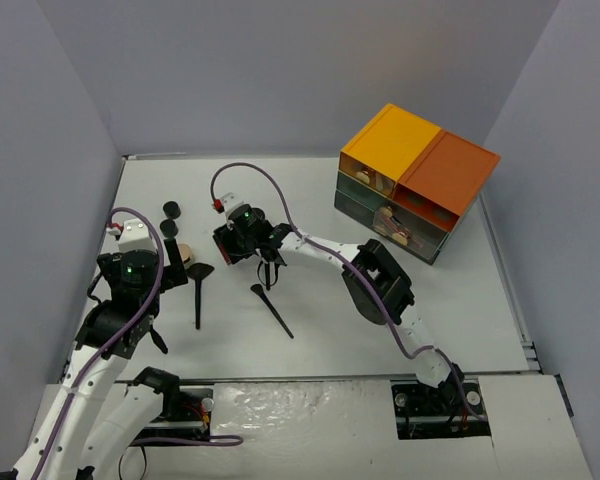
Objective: Organize the makeup
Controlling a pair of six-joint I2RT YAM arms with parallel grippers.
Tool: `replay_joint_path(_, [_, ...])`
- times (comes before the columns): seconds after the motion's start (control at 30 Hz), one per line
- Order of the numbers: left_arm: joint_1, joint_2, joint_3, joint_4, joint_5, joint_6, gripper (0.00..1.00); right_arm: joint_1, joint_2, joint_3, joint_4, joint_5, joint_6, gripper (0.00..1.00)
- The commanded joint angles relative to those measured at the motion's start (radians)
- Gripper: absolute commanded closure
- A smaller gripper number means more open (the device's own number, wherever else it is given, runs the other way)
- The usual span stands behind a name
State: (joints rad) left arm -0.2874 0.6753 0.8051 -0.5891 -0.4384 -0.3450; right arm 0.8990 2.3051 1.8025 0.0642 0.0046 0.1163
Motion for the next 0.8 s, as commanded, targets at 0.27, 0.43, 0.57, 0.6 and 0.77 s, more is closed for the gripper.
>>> replay_joint_path(0.27, [0.004, 0.026, 0.017, 0.046, -0.011, -0.008, 0.03, -0.003, 0.100, 0.080, 0.160, 0.074, -0.010, 0.56])
replay_joint_path(0.43, [0.004, 0.026, 0.017, 0.043, -0.014, -0.008, 0.03, -0.003, 0.141, 0.080, 0.154, 0.079, -0.013, 0.61])
replay_joint_path(0.57, [0.004, 0.024, 0.019, 0.042, -0.017, -0.008, 0.03, -0.003, 0.158, 0.082, 0.148, 0.105, -0.012, 0.71])
replay_joint_path(0.6, [0.004, 0.024, 0.019, 0.042, -0.017, -0.009, 0.03, -0.004, 0.157, 0.085, 0.145, 0.110, -0.012, 0.76])
replay_joint_path(0.77, [0.004, 0.022, 0.019, 0.042, -0.019, -0.008, 0.03, -0.005, 0.126, 0.106, 0.136, 0.128, -0.036, 0.95])
